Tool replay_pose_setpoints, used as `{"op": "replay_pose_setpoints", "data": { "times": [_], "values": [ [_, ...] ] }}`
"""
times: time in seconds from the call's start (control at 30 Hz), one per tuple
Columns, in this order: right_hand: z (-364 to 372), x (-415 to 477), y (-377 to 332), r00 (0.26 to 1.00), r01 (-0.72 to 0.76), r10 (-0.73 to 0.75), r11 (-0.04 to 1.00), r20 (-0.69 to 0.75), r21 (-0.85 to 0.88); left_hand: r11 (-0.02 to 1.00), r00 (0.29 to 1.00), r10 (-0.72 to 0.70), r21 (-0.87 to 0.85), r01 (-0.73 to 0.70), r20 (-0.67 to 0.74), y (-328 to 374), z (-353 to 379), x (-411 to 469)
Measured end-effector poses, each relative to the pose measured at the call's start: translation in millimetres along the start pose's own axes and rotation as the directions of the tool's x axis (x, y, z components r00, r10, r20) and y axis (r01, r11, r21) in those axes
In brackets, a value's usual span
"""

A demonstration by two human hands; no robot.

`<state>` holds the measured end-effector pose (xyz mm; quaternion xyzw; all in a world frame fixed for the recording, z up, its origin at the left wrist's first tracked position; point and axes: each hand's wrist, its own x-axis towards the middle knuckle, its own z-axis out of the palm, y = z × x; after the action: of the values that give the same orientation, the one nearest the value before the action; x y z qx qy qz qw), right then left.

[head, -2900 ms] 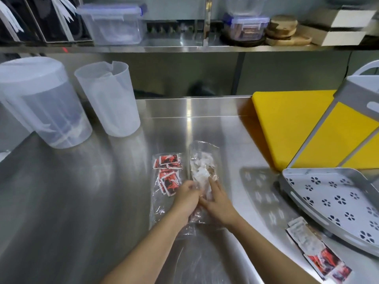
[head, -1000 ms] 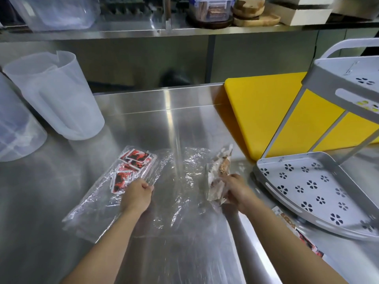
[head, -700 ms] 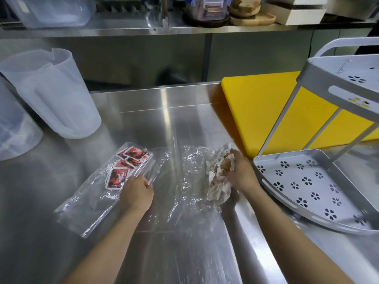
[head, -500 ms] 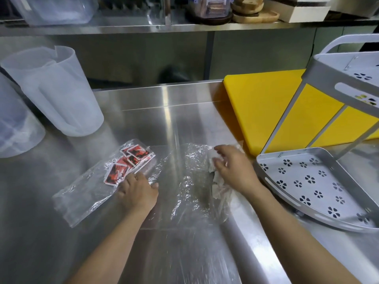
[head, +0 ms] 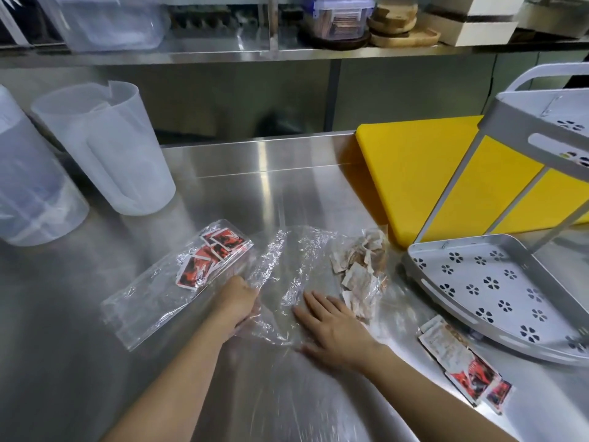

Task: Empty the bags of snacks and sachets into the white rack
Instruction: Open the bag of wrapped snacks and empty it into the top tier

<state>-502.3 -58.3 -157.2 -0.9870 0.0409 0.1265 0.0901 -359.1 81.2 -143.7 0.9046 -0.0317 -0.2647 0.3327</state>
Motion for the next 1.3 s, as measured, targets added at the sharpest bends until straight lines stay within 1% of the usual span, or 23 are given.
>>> {"op": "replay_pose_setpoints", "data": {
  "times": [0.03, 0.07, 0.1, 0.13, 0.17, 0.23, 0.27, 0.3, 0.33, 0.4, 0.47, 0.5, 0.53, 0.57, 0.63, 0.73, 0.83, 0.93, 1.07, 1.13, 1.2, 1.23, 1.3],
  "values": [
    [2, 0, 3, 0.999, 0.005, -0.005, 1.0, -0.049, 0.007, 0.992, 0.998, -0.024, -0.12, 0.03, 0.049, 4, -4, -2],
    [3, 0, 5, 0.997, 0.024, -0.018, 0.997, -0.075, 0.079, 0.981, 0.996, -0.031, -0.191, 0.047, 0.088, 7, -10, -4],
    [-3, -1, 5, 0.995, 0.02, -0.004, 0.987, -0.102, 0.16, 0.978, 0.994, -0.009, -0.206, 0.032, 0.11, 10, -16, -5],
    [-13, 0, 5, 0.989, -0.017, 0.043, 0.984, -0.141, 0.18, 0.982, 0.995, 0.027, -0.19, -0.008, 0.097, 15, -23, -6],
    [-23, 2, 7, 0.988, -0.046, 0.07, 0.985, -0.14, 0.164, 0.993, 0.996, 0.08, -0.094, -0.076, 0.043, 22, -30, -7],
    [-45, 6, 14, 0.988, -0.047, 0.077, 0.977, -0.137, 0.21, 0.95, 0.959, 0.229, 0.255, -0.183, -0.165, 36, -43, -11],
    [-61, 6, 15, 0.989, -0.021, 0.05, 0.978, -0.138, 0.206, 0.915, 0.91, 0.328, 0.325, -0.238, -0.255, 47, -49, -19],
    [-77, 5, 16, 0.99, -0.006, 0.036, 0.976, -0.134, 0.216, 0.889, 0.863, 0.421, 0.314, -0.332, -0.278, 60, -56, -30],
    [-92, 4, 18, 0.989, 0.013, 0.02, 0.975, -0.144, 0.221, 0.845, 0.818, 0.522, 0.281, -0.455, -0.242, 74, -63, -41],
    [-121, 2, 21, 0.99, 0.006, 0.026, 0.975, -0.14, 0.222, 0.698, 0.734, 0.679, 0.295, -0.652, 0.017, 103, -75, -68],
    [-149, -2, 20, 0.989, 0.022, 0.015, 0.968, -0.144, 0.249, 0.495, 0.666, 0.683, 0.482, -0.724, 0.299, 126, -76, -92],
    [-161, -5, 20, 0.988, 0.033, 0.01, 0.961, -0.153, 0.276, 0.366, 0.64, 0.685, 0.597, -0.714, 0.347, 134, -73, -100],
    [-173, -9, 19, 0.986, 0.034, 0.017, 0.955, -0.167, 0.296, 0.251, 0.602, 0.725, 0.686, -0.683, 0.334, 141, -69, -105],
    [-181, -13, 20, 0.982, 0.032, 0.029, 0.95, -0.188, 0.311, 0.184, 0.558, 0.777, 0.744, -0.643, 0.291, 148, -68, -108],
    [-192, -22, 20, 0.966, 0.04, 0.048, 0.942, -0.254, 0.332, 0.177, 0.485, 0.854, 0.772, -0.61, 0.187, 160, -70, -111],
    [-190, -34, 28, 0.946, 0.02, 0.105, 0.925, -0.306, 0.38, 0.244, 0.466, 0.878, 0.738, -0.629, 0.106, 179, -83, -117],
    [-177, -42, 42, 0.933, -0.025, 0.19, 0.882, -0.306, 0.47, 0.299, 0.477, 0.877, 0.716, -0.631, 0.054, 195, -101, -121],
    [-169, -49, 50, 0.895, -0.029, 0.27, 0.83, -0.356, 0.556, 0.33, 0.501, 0.865, 0.719, -0.612, 0.028, 199, -118, -121],
    [-168, -50, 51, 0.817, 0.012, 0.321, 0.821, -0.48, 0.57, 0.38, 0.609, 0.79, 0.729, -0.57, 0.064, 192, -133, -118],
    [-171, -49, 51, 0.785, 0.023, 0.311, 0.849, -0.535, 0.528, 0.343, 0.652, 0.75, 0.776, -0.53, 0.114, 188, -137, -120],
    [-176, -49, 48, 0.774, 0.044, 0.258, 0.889, -0.579, 0.455, 0.29, 0.655, 0.738, 0.799, -0.527, 0.164, 184, -130, -123],
    [-180, -49, 45, 0.773, 0.057, 0.229, 0.903, -0.592, 0.425, 0.256, 0.635, 0.749, 0.803, -0.538, 0.187, 183, -122, -125],
    [-187, -50, 41, 0.77, 0.088, 0.188, 0.916, -0.61, 0.392, 0.186, 0.555, 0.803, 0.794, -0.578, 0.215, 182, -103, -129]
  ]
}}
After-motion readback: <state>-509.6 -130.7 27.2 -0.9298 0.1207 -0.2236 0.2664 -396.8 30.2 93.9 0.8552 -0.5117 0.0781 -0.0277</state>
